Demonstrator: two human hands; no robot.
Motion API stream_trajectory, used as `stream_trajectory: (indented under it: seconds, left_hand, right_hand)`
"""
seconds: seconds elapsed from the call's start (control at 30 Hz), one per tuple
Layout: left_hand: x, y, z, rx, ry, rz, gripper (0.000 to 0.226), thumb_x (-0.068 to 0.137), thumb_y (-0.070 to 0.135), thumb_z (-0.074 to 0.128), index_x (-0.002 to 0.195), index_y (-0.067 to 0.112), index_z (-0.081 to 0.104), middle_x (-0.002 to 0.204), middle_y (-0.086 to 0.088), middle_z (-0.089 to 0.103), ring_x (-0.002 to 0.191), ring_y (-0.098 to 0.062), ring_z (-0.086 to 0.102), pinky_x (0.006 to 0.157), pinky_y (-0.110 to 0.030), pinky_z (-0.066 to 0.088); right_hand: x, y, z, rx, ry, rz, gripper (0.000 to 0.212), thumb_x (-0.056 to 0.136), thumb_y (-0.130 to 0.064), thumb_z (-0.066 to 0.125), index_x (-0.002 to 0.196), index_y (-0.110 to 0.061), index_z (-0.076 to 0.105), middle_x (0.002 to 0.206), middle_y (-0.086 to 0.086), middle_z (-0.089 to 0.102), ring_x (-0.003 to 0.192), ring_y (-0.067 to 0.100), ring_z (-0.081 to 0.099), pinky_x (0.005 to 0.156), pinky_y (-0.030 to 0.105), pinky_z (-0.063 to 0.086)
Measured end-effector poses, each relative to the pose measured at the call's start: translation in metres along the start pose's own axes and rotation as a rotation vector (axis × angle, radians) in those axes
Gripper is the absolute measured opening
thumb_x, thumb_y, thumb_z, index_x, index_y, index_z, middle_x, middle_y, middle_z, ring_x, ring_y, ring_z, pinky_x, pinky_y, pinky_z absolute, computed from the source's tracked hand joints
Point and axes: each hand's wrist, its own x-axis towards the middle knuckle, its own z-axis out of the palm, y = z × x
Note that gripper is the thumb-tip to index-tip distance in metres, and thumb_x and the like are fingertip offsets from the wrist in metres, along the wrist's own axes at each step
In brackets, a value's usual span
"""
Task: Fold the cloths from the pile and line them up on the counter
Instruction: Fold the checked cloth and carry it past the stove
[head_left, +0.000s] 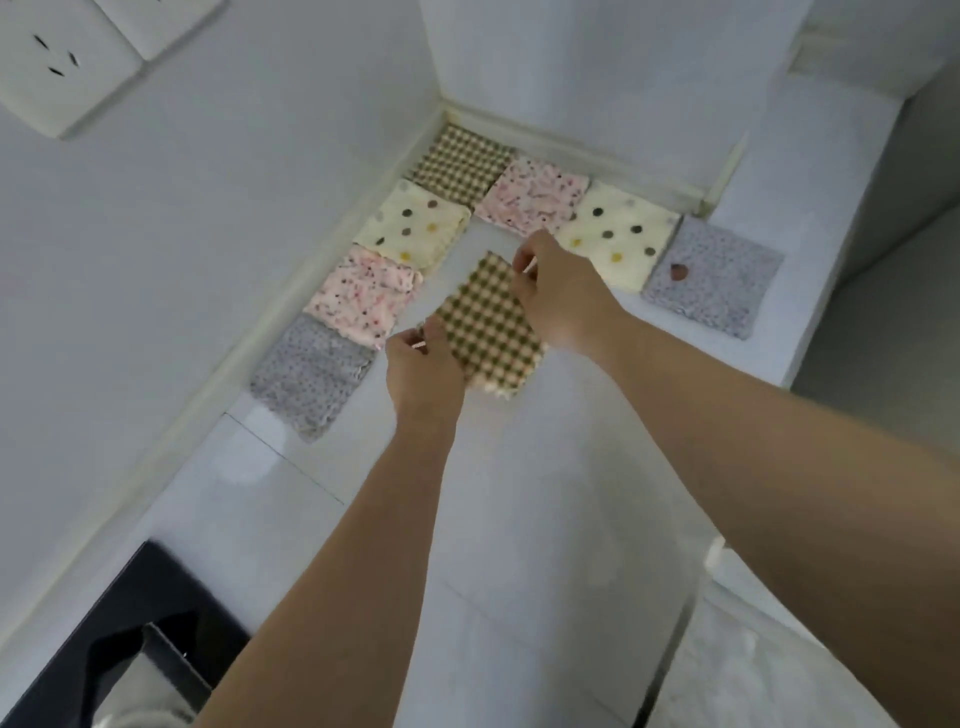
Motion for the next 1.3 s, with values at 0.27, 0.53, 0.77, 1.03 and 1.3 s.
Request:
stream_trajectory:
  seconds: [0.27, 0.53, 0.77, 1.03, 1.3]
  left_hand:
    - [0.055, -0.016, 0.023, 0.834, -0.064, 0.757, 0.044, 0.097, 0.009, 0.049, 0.141, 0.011, 0.047, 0.148, -0.008, 0.045, 0.126, -0.032, 0.046, 0.1, -0.04, 0.041]
    - [0.078, 0.0, 0.033, 1.041, -0.162, 0.667, 0.055, 0.1, 0.015, 0.039, 0.154, 0.022, 0.03, 0.163, 0.003, 0.023, 0.144, -0.028, 0.026, 0.115, -0.042, 0.025]
    - [0.041, -0.01, 0.009, 0.818, -0.14, 0.71, 0.038, 0.099, 0.01, 0.048, 0.136, 0.013, 0.053, 0.144, -0.003, 0.049, 0.125, -0.026, 0.053, 0.103, -0.038, 0.042]
    - [-0.078, -0.049, -0.064, 0.7, -0.027, 0.544, 0.017, 0.099, 0.023, 0.05, 0.109, 0.02, 0.064, 0.106, 0.005, 0.063, 0.086, -0.016, 0.059, 0.078, -0.035, 0.049]
    - [-0.209, -0.121, -0.142, 0.694, 0.065, 0.518, 0.016, 0.099, 0.025, 0.05, 0.108, 0.023, 0.064, 0.104, 0.007, 0.064, 0.075, -0.015, 0.059, 0.074, -0.032, 0.052]
  right_hand:
    - [0.069, 0.038, 0.046, -0.659, 0.064, -0.294, 0.027, 0.085, -0.011, 0.062, 0.112, -0.009, 0.067, 0.115, 0.013, 0.061, 0.107, 0.037, 0.055, 0.078, 0.04, 0.042]
    - [0.077, 0.038, 0.054, -0.711, 0.186, -0.265, 0.026, 0.087, -0.018, 0.059, 0.11, -0.01, 0.069, 0.112, 0.012, 0.062, 0.108, 0.036, 0.056, 0.08, 0.042, 0.044]
    - [0.041, 0.032, 0.053, -0.463, 0.276, -0.309, 0.034, 0.093, -0.026, 0.042, 0.098, -0.005, 0.068, 0.099, 0.014, 0.064, 0.092, 0.037, 0.059, 0.068, 0.04, 0.044]
    - [-0.092, 0.005, 0.058, -0.202, 0.15, -0.205, 0.03, 0.104, -0.033, 0.038, 0.099, -0.011, 0.058, 0.087, 0.004, 0.059, 0.084, 0.026, 0.055, 0.072, 0.041, 0.047]
    - [-0.263, -0.011, 0.072, -0.104, 0.11, -0.29, 0.028, 0.105, -0.035, 0.036, 0.096, -0.013, 0.052, 0.087, 0.004, 0.059, 0.08, 0.025, 0.054, 0.069, 0.039, 0.046]
